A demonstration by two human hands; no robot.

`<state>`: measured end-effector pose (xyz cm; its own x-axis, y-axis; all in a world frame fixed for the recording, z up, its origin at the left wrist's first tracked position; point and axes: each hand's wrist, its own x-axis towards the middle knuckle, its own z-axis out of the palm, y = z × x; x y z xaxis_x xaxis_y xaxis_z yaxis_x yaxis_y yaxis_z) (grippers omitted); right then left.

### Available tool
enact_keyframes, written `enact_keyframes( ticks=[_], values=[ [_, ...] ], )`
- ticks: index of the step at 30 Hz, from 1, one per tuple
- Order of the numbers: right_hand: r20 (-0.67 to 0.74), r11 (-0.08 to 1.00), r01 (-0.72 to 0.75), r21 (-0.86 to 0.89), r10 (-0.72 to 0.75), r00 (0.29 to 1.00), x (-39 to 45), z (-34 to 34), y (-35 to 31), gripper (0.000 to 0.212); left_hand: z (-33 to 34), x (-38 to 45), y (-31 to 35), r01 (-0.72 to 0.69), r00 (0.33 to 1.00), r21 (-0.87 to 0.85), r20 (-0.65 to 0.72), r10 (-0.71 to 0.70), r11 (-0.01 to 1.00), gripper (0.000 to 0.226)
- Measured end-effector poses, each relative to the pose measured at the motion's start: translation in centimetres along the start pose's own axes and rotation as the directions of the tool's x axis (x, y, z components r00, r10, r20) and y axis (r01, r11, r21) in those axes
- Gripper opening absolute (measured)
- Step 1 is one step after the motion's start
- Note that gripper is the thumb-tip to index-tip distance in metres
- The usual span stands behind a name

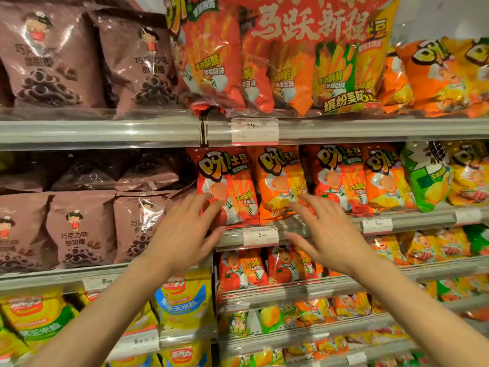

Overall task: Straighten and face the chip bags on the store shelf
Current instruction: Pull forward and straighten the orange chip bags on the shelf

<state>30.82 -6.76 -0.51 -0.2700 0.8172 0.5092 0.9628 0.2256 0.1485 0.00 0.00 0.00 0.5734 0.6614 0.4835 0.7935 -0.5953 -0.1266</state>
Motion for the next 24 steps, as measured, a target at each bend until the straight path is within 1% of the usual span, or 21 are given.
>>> enact_keyframes(
  ticks=[2,3,5,8,12,15,19,24],
  values=[
    [0.041,0.993,0.094,-0.071,-0.091,0.995,1.1,0.5,0.7,0.061,0.1,1.3,-0.1,0.005,1.0,0.041,0.02,-0.006,0.999,0.06],
    [0.044,0.983,0.155,-0.096,-0.151,0.988,1.7,1.1,1.2,0.06,0.3,2.0,-0.1,0.005,1.0,0.063,0.008,-0.006,0.998,0.061],
    [0.089,0.957,0.264,-0.119,-0.255,0.963,2.8,2.2,2.3,0.061,0.7,3.3,-0.1,0.001,1.0,0.093,0.001,-0.001,0.996,0.06],
    [0.131,0.896,0.426,-0.124,-0.411,0.902,3.7,3.6,3.7,0.059,1.4,4.5,0.1,0.004,1.0,0.142,0.017,-0.007,0.99,0.06],
    [0.095,0.788,0.595,-0.161,-0.588,0.804,3.9,5.6,5.3,0.055,2.0,5.4,0.9,0.046,0.998,0.173,0.041,-0.054,0.984,0.061],
    [0.076,0.746,0.651,-0.137,-0.648,0.758,3.6,7.1,6.4,0.051,2.3,5.4,1.6,0.081,0.996,0.194,0.022,-0.087,0.978,0.058],
    [0.069,0.768,0.638,-0.058,-0.635,0.77,3.7,8.3,7.0,0.057,2.7,5.3,2.4,0.116,0.992,0.212,0.027,-0.125,0.97,0.058],
    [0.064,0.771,0.636,-0.039,-0.633,0.772,3.8,8.9,7.2,0.063,3.1,5.5,2.8,0.14,0.989,0.22,0.019,-0.148,0.965,0.06]
  ],
)
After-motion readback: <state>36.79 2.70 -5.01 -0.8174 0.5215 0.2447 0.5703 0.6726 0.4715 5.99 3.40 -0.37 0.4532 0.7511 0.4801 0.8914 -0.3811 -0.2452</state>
